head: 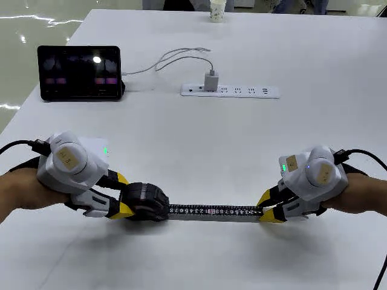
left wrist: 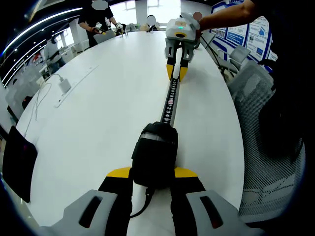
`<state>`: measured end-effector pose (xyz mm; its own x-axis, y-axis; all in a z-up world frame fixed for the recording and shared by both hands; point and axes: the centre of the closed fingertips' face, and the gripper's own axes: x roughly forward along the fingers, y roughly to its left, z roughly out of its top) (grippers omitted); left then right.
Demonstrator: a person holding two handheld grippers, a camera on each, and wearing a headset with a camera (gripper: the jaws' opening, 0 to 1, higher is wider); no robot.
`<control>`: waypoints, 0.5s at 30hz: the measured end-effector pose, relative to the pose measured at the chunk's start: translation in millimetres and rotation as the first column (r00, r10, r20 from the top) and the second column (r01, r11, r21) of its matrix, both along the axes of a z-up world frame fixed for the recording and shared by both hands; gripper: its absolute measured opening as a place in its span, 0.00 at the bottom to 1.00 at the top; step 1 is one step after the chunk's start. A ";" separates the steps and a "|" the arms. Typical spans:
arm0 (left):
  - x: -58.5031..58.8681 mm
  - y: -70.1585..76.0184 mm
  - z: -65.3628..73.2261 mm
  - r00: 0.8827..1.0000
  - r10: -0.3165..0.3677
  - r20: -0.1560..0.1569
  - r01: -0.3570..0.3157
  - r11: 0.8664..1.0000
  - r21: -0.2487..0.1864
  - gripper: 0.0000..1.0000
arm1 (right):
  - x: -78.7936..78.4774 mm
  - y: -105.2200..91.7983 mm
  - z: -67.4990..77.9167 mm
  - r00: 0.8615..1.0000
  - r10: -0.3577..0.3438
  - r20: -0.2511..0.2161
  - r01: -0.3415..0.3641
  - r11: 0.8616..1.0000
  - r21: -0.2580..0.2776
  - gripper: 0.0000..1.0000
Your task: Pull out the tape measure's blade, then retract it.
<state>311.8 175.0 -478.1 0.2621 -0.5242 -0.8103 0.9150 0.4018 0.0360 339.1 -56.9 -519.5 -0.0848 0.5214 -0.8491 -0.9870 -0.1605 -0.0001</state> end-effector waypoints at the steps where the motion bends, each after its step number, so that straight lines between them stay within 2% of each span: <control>1: 0.1 0.0 0.0 1.000 0.000 0.000 0.000 1.000 0.000 0.23 | 0.5 -2.0 -0.3 1.000 0.001 0.002 -0.001 1.000 -0.005 0.08; 15: 0.0 0.0 -0.4 1.000 -0.002 -0.001 0.003 1.000 0.007 0.23 | 1.5 -23.9 -1.2 1.000 -0.001 0.006 0.001 0.999 -0.051 0.07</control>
